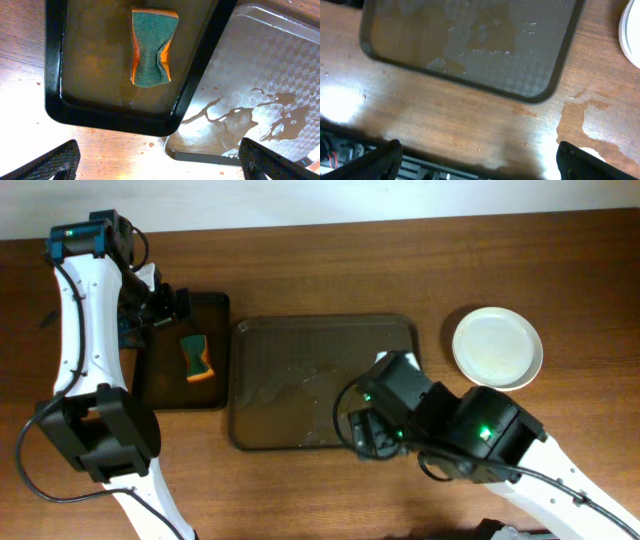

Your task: Clean dirty plates on tray and stack at the side

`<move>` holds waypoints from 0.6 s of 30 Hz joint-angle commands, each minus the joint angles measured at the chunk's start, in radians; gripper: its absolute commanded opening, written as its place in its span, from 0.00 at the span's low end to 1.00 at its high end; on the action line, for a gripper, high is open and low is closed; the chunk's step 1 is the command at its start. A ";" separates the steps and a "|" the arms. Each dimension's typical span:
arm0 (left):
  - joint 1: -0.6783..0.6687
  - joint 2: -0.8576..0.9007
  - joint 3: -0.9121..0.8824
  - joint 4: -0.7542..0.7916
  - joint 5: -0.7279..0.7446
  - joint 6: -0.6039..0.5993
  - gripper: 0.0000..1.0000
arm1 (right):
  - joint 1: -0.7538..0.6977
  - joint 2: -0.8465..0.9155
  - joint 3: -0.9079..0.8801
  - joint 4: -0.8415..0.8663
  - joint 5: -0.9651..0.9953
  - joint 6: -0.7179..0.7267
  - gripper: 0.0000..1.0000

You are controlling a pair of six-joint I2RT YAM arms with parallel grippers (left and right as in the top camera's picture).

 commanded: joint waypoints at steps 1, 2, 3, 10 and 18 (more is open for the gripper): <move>-0.003 -0.010 0.009 0.001 0.010 0.005 1.00 | -0.188 -0.139 -0.193 0.185 -0.033 -0.080 0.98; -0.003 -0.010 0.009 0.001 0.010 0.005 1.00 | -0.279 -0.212 -0.294 0.310 -0.100 -0.164 0.98; -0.003 -0.010 0.009 0.001 0.010 0.005 1.00 | -0.399 -0.306 -0.422 0.421 -0.191 -0.213 0.98; -0.003 -0.010 0.009 0.001 0.010 0.006 1.00 | -0.776 -0.840 -1.011 0.879 -0.397 -0.284 0.98; -0.003 -0.010 0.009 0.001 0.010 0.005 1.00 | -0.784 -1.160 -1.217 0.998 -0.372 -0.311 0.98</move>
